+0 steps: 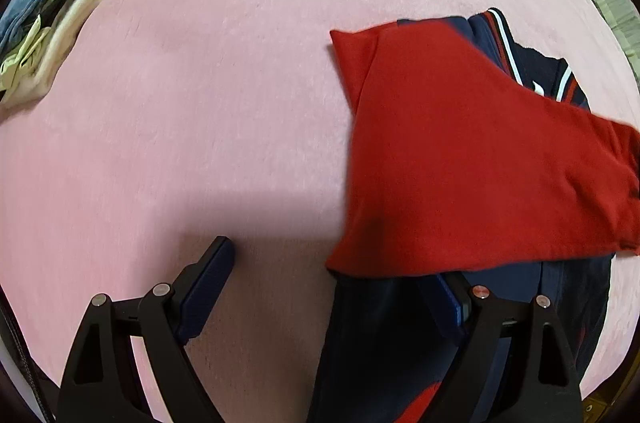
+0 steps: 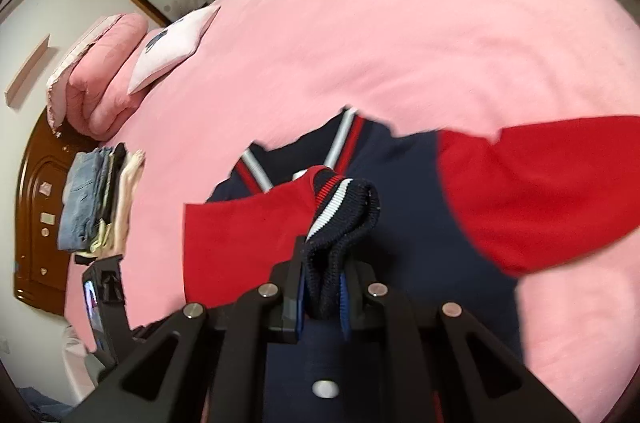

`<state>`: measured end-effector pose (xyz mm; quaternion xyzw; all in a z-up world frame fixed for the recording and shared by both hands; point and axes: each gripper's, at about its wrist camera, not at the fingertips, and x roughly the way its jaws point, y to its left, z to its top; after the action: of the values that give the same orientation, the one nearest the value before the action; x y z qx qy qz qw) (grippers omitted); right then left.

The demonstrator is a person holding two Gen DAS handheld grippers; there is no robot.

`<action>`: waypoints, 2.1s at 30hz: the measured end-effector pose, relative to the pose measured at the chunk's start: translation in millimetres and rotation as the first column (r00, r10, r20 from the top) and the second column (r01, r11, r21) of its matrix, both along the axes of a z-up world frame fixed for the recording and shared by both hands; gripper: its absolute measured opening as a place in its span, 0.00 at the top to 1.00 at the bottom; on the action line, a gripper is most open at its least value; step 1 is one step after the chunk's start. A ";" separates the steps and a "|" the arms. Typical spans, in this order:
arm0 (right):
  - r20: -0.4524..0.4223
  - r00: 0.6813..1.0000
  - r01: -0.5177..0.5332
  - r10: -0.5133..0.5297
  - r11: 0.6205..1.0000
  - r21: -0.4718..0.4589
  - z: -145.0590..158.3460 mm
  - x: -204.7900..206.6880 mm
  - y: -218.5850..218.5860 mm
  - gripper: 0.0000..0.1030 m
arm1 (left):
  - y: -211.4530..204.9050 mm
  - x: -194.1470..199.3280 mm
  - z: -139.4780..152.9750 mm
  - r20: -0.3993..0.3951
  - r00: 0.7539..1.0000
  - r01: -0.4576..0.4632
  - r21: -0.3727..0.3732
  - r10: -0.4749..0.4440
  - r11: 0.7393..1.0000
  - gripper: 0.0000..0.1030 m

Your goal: Fold large clothes

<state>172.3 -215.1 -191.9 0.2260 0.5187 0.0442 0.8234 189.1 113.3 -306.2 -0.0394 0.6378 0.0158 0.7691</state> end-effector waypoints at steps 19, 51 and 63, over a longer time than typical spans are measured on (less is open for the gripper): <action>-0.077 0.968 0.216 -0.239 0.949 -0.230 -20.5 -24.6 -60.7 0.75 | 3.4 -11.0 12.6 -0.029 0.999 -0.018 0.089 0.021 0.996 0.15; -0.072 0.950 0.265 -0.303 0.908 -0.324 -59.5 -46.0 -53.7 1.00 | -2.0 48.1 0.5 -0.020 1.000 0.004 -0.007 -0.004 1.000 0.11; -0.067 0.795 0.601 -0.603 0.798 -0.055 -59.1 -127.6 -82.0 0.97 | -20.6 53.6 38.8 0.032 0.973 0.228 0.066 -0.230 0.972 0.13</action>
<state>44.7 -297.1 -251.0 0.3679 0.4533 -0.2369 0.7765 242.8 92.7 -267.4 0.0579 0.6221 -0.0540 0.7789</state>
